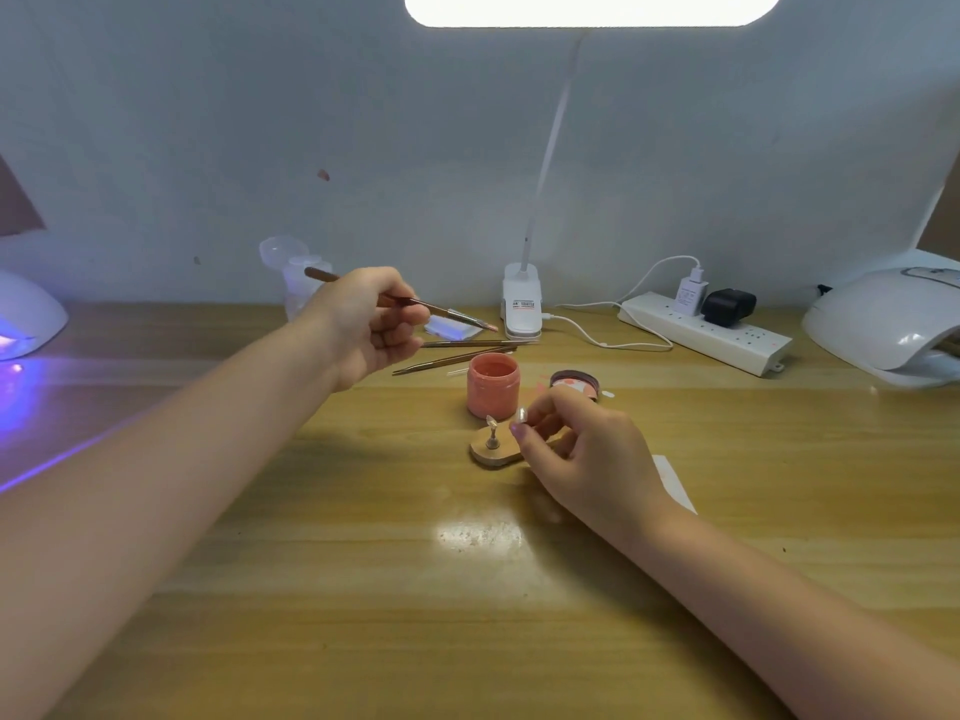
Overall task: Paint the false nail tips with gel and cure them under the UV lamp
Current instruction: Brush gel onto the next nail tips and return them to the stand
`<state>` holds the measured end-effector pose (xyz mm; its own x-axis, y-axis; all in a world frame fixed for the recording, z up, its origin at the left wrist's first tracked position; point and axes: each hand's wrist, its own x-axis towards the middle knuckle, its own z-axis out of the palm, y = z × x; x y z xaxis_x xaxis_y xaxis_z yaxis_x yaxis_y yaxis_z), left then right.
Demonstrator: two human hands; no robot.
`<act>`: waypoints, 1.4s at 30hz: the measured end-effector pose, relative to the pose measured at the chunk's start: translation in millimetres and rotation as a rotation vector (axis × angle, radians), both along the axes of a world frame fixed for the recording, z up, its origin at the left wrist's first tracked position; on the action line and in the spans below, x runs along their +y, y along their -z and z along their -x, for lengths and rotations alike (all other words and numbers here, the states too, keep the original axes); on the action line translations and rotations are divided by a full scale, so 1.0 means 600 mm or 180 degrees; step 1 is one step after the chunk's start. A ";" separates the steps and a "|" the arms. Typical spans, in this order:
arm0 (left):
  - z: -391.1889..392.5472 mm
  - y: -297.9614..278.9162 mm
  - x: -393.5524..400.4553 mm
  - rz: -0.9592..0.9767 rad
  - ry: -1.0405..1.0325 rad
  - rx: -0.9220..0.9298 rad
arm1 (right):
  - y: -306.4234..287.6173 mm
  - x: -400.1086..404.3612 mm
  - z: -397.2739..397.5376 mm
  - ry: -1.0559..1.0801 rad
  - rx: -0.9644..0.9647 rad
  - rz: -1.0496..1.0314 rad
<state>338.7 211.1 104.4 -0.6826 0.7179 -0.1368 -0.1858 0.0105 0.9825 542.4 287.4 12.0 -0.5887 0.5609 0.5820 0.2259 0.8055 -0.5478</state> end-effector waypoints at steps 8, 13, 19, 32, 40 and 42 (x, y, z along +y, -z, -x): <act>-0.048 0.053 -0.063 -0.0737 0.0302 0.0500 | -0.003 0.006 -0.002 -0.0045 0.0169 0.0379; -0.090 0.104 -0.095 -0.1177 -0.0106 0.1861 | -0.003 0.010 -0.002 -0.0059 0.0243 0.0606; -0.117 0.129 -0.111 -0.1183 0.0224 0.2960 | 0.000 0.009 -0.002 -0.0063 0.0360 0.0597; -0.118 0.132 -0.114 -0.1269 0.0348 0.3075 | -0.001 0.008 -0.003 -0.0118 0.0322 0.0531; -0.122 0.134 -0.109 -0.1146 0.0393 0.2862 | -0.002 0.007 -0.004 -0.0137 0.0327 0.0556; -0.121 0.132 -0.112 -0.1194 0.0412 0.2780 | -0.002 0.007 -0.003 -0.0144 0.0320 0.0579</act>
